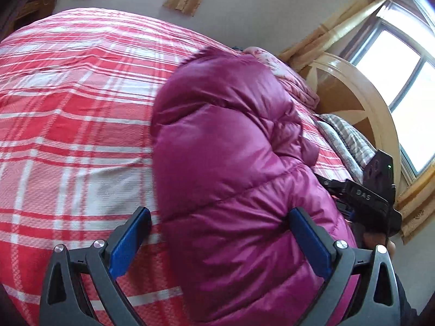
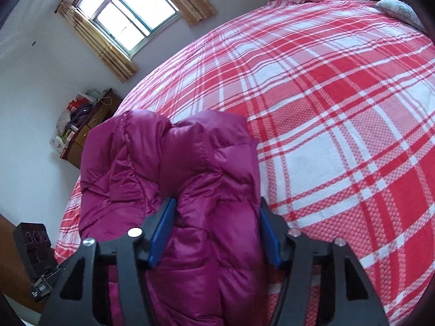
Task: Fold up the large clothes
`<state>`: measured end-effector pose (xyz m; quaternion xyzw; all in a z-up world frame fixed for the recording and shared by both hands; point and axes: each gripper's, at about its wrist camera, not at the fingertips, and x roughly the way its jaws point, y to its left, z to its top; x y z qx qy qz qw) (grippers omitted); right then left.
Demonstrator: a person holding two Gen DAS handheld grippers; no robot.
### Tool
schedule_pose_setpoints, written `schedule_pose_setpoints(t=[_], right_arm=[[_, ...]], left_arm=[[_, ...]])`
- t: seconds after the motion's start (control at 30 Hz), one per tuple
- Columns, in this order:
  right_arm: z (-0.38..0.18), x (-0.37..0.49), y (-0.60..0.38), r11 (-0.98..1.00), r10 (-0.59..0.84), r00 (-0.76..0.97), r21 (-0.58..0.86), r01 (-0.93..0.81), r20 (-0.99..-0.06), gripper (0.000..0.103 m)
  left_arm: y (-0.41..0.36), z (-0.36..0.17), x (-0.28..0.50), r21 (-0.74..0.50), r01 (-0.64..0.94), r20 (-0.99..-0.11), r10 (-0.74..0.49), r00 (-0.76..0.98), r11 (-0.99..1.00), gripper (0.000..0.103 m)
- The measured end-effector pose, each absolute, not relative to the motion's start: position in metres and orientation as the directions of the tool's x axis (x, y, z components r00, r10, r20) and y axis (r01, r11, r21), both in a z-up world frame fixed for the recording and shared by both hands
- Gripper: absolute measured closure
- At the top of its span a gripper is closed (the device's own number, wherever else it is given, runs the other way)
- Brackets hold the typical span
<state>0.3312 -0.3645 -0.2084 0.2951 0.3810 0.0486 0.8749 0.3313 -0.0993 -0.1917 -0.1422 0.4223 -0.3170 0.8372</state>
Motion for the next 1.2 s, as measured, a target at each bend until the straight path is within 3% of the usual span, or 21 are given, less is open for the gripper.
schedule_pose_setpoints(t=[0.03, 0.07, 0.13, 0.23, 0.3, 0.5, 0.8, 1.2], right_arm=[[-0.209, 0.331, -0.363, 0.814, 0.328, 0.7, 0.566, 0.132, -0.635, 0.062], [-0.21, 0.33, -0.362, 0.798, 0.357, 0.695, 0.59, 0.121, -0.624, 0.072], [-0.209, 0.326, -0.362, 0.777, 0.381, 0.698, 0.619, 0.113, -0.606, 0.08], [-0.2, 0.318, -0.353, 0.794, 0.368, 0.708, 0.6, 0.098, -0.602, 0.084], [-0.194, 0.315, -0.345, 0.796, 0.371, 0.714, 0.599, 0.084, -0.594, 0.085], [-0.174, 0.31, -0.315, 0.791, 0.406, 0.731, 0.611, 0.02, -0.549, 0.086], [-0.148, 0.333, -0.249, 0.764, 0.507, 0.713, 0.635, -0.113, -0.484, 0.086], [-0.149, 0.386, -0.16, 0.746, 0.603, 0.623, 0.628, -0.221, -0.498, 0.086]], left_arm=[[-0.103, -0.191, 0.329, -0.508, 0.428, -0.608, -0.664, 0.435, 0.747, 0.006], [-0.11, -0.188, 0.326, -0.504, 0.449, -0.604, -0.672, 0.428, 0.738, 0.021], [-0.117, -0.179, 0.319, -0.454, 0.469, -0.614, -0.648, 0.452, 0.757, 0.034], [-0.121, -0.163, 0.309, -0.402, 0.488, -0.621, -0.622, 0.476, 0.775, 0.051], [-0.114, -0.155, 0.305, -0.379, 0.49, -0.622, -0.608, 0.494, 0.785, 0.055], [-0.085, -0.132, 0.289, -0.337, 0.489, -0.595, -0.585, 0.552, 0.805, 0.063], [-0.028, -0.104, 0.273, -0.259, 0.425, -0.569, -0.492, 0.659, 0.867, 0.063], [0.04, -0.108, 0.27, -0.189, 0.286, -0.585, -0.342, 0.736, 0.939, 0.063]])
